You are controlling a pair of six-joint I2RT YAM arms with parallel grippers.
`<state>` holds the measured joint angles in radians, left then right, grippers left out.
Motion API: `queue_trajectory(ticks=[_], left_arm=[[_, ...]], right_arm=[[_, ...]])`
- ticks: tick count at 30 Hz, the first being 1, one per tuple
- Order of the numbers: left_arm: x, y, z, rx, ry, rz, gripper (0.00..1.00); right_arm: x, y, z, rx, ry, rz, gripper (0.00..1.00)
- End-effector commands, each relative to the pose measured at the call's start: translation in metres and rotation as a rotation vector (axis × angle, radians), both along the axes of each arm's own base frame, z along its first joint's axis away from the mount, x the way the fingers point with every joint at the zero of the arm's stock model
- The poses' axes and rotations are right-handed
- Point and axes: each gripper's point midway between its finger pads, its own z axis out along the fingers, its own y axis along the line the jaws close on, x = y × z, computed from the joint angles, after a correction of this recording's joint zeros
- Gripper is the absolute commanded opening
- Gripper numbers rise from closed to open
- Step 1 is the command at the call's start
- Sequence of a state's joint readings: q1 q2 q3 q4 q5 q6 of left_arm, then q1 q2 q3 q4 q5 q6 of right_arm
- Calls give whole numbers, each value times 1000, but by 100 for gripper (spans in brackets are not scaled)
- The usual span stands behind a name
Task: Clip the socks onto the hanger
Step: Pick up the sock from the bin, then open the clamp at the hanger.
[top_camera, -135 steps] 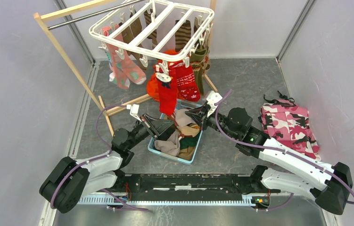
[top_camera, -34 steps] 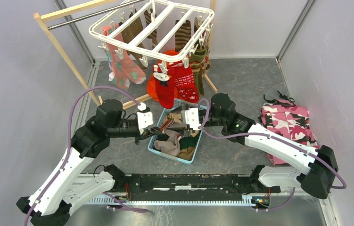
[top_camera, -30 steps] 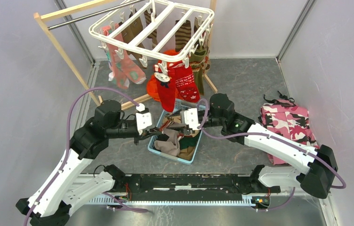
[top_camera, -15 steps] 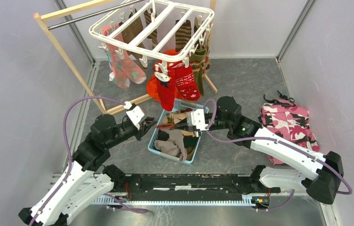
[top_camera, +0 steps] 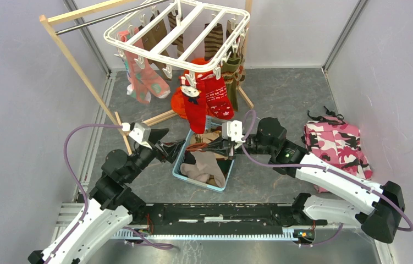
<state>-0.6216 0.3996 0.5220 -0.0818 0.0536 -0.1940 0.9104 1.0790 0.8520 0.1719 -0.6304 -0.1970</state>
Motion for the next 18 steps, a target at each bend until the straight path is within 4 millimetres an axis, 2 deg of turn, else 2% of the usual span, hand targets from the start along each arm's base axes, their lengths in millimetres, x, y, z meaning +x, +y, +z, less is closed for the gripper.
queue_trajectory(ticks=[1,6,9,10,14,18], left_arm=[[3,-1,40,-158,-78,-7,87],[10,-1,63,-247,-173,-38,92],[9,0,90,-332,-302,-101,95],[7,1,103,-374,-364,-133,95],[17,9,121,-413,-464,-179,97],[16,13,139,-461,-508,-327,100]], right_arm=[[15,-7,32,101,-3,-99,0],[34,-17,44,153,23,-177,0],[42,-24,55,183,22,-205,0],[43,-26,57,189,21,-206,0],[43,-31,62,201,12,-206,0],[43,-33,61,196,6,-194,0]])
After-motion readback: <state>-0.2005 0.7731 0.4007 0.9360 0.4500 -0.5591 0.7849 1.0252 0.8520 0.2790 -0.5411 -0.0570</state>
